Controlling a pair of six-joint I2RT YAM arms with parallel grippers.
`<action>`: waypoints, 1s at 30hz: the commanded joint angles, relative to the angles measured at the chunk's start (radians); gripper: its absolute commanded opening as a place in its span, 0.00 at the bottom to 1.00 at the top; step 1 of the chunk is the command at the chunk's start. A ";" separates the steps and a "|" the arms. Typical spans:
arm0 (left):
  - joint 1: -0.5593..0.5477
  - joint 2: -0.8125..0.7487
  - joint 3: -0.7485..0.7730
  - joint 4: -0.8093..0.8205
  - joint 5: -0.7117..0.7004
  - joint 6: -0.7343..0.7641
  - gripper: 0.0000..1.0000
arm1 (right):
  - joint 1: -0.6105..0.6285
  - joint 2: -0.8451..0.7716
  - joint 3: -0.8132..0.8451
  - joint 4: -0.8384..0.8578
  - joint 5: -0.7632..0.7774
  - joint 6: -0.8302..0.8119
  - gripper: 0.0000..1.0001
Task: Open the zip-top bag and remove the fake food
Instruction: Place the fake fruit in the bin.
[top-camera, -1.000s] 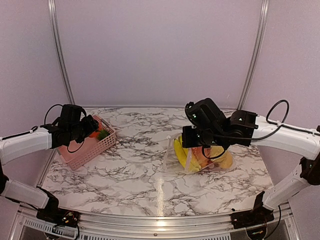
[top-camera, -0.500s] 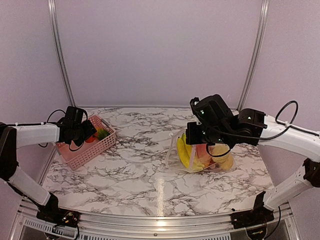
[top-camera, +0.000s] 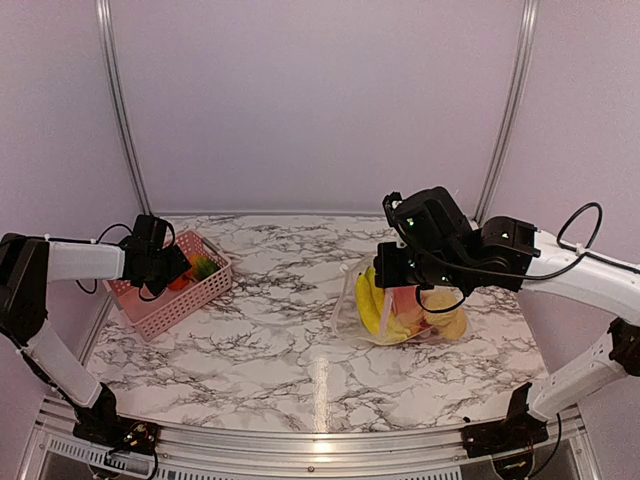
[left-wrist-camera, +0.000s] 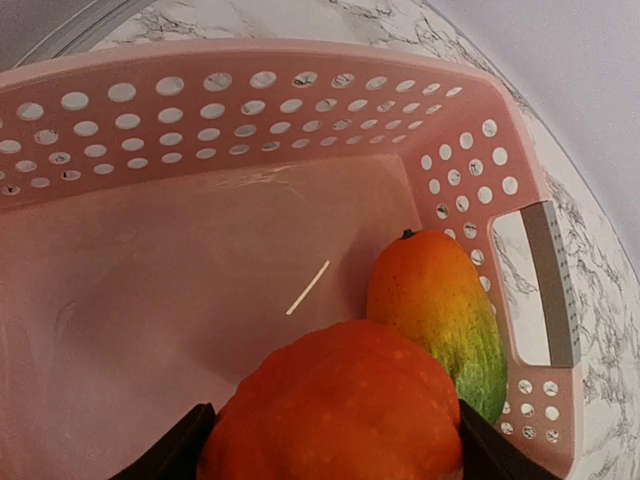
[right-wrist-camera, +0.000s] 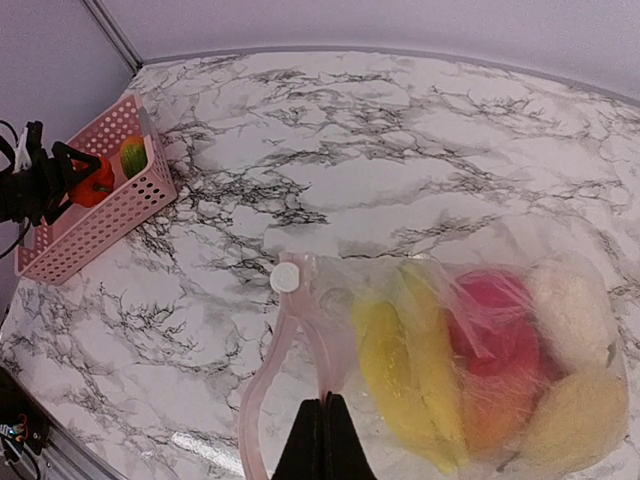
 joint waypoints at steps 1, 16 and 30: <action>0.007 0.025 0.018 -0.007 0.011 0.016 0.73 | 0.005 -0.022 0.000 0.026 0.009 -0.006 0.00; 0.004 -0.072 0.056 -0.063 -0.016 0.067 0.99 | 0.005 -0.022 0.011 0.019 0.007 -0.006 0.00; -0.189 -0.201 0.130 -0.096 0.027 0.075 0.99 | 0.005 -0.006 0.049 0.013 0.022 -0.016 0.00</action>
